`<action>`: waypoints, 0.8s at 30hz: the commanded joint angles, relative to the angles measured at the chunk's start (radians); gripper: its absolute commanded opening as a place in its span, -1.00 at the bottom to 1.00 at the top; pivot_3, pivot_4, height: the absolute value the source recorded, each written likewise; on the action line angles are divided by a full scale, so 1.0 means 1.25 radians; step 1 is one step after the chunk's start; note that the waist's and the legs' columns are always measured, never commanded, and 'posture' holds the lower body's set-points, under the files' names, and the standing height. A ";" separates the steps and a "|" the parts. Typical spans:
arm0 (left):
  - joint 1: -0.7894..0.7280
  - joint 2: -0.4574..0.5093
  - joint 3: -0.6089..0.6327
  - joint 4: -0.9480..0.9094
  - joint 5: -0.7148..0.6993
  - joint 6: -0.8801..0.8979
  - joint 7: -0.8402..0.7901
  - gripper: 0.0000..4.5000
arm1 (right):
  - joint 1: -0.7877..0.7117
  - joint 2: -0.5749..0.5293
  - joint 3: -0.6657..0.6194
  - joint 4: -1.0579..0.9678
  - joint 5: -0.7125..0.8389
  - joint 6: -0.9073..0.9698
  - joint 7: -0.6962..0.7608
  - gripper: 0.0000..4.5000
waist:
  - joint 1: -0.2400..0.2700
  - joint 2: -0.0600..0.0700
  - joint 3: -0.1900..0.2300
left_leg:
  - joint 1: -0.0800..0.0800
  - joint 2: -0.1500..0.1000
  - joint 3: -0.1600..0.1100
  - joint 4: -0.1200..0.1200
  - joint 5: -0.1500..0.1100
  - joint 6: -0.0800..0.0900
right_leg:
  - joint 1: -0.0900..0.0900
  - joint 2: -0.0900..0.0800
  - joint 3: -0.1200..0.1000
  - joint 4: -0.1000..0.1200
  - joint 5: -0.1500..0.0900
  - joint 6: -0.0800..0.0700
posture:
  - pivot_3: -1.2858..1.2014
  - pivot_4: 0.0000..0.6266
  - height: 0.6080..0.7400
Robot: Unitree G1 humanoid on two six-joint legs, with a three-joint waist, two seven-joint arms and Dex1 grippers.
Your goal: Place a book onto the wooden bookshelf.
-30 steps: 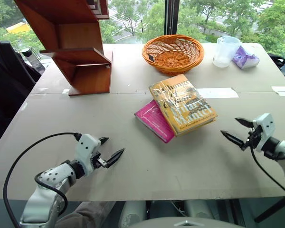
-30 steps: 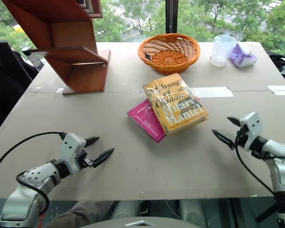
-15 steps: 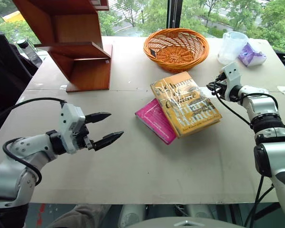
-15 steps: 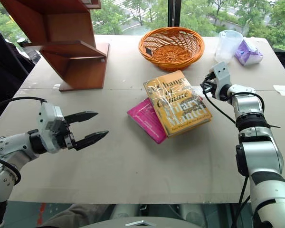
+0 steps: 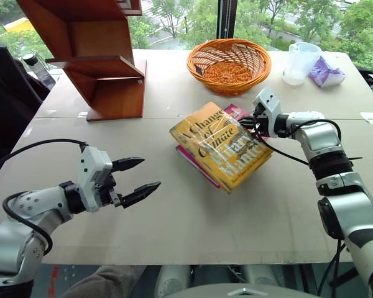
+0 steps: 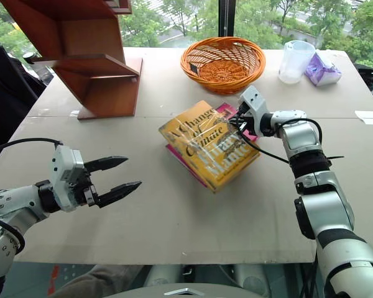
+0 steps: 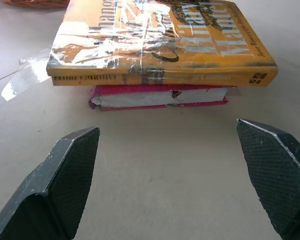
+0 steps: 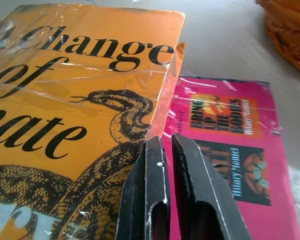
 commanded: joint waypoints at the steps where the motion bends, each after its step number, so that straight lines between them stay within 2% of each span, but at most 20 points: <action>1: -0.003 0.001 -0.002 -0.021 0.000 -0.008 -0.003 1.00 | 0.024 -0.006 0.009 -0.135 0.025 0.078 0.005 -0.95 | 0.000 0.000 0.000 | 0.000 0.000 0.000 0.000 0.000 0.000 | 0.000 0.000 0.000 0.000 0.000 0.000 | 0.03 -0.52 0.99; 7: -0.005 0.001 -0.012 -0.016 0.001 -0.007 -0.008 1.00 | 0.061 -0.010 0.021 -0.259 0.053 0.172 0.002 -0.95 | 0.000 0.000 0.000 | 0.000 0.000 0.000 0.000 0.000 0.000 | 0.000 0.000 -0.001 0.000 0.000 0.000 | 0.03 -0.52 0.99; 14: 0.019 -0.016 -0.023 -0.013 -0.002 0.015 0.012 1.00 | 0.067 -0.034 0.000 -0.282 0.047 0.177 -0.044 -0.95 | 0.000 0.000 0.000 | 0.000 0.000 0.000 0.000 0.000 0.000 | 0.000 0.000 -0.001 0.000 0.000 0.000 | 0.03 -0.52 0.99; 17: 0.034 -0.110 -0.045 -0.016 -0.076 0.120 0.130 1.00 | 0.094 -0.116 0.001 -0.356 0.010 0.087 -0.040 -0.95 | 0.003 0.000 0.000 | 0.000 0.000 0.000 0.001 0.000 0.000 | 0.000 0.000 0.000 0.000 0.000 0.000 | 0.03 -0.52 0.99; 20: 0.050 -0.217 -0.059 -0.049 -0.193 0.213 0.239 1.00 | 0.147 -0.182 -0.052 -0.482 0.094 0.122 0.023 -0.95 | 0.004 0.000 0.000 | 0.000 -0.001 0.000 0.001 0.000 0.000 | 0.001 -0.001 -0.001 -0.001 0.000 0.001 | 0.03 -0.52 0.99; 22: 0.045 -0.316 -0.051 -0.027 -0.402 0.273 0.363 1.00 | 0.214 -0.233 -0.120 -0.605 0.199 0.200 0.069 -0.72 | 0.003 -0.002 0.000 | 0.000 0.000 -0.001 0.002 0.000 0.000 | 0.002 -0.001 0.000 -0.001 0.000 0.001 | 0.03 -0.52 0.99; 24: 0.029 -0.396 -0.056 0.024 -0.538 0.310 0.481 1.00 | 0.276 -0.267 -0.179 -0.714 0.286 0.264 0.085 -0.41 | 0.009 -0.002 0.000 | 0.000 0.000 -0.004 0.002 0.000 0.000 | 0.003 -0.004 0.000 0.000 0.000 0.001 | 0.03 -0.52 0.99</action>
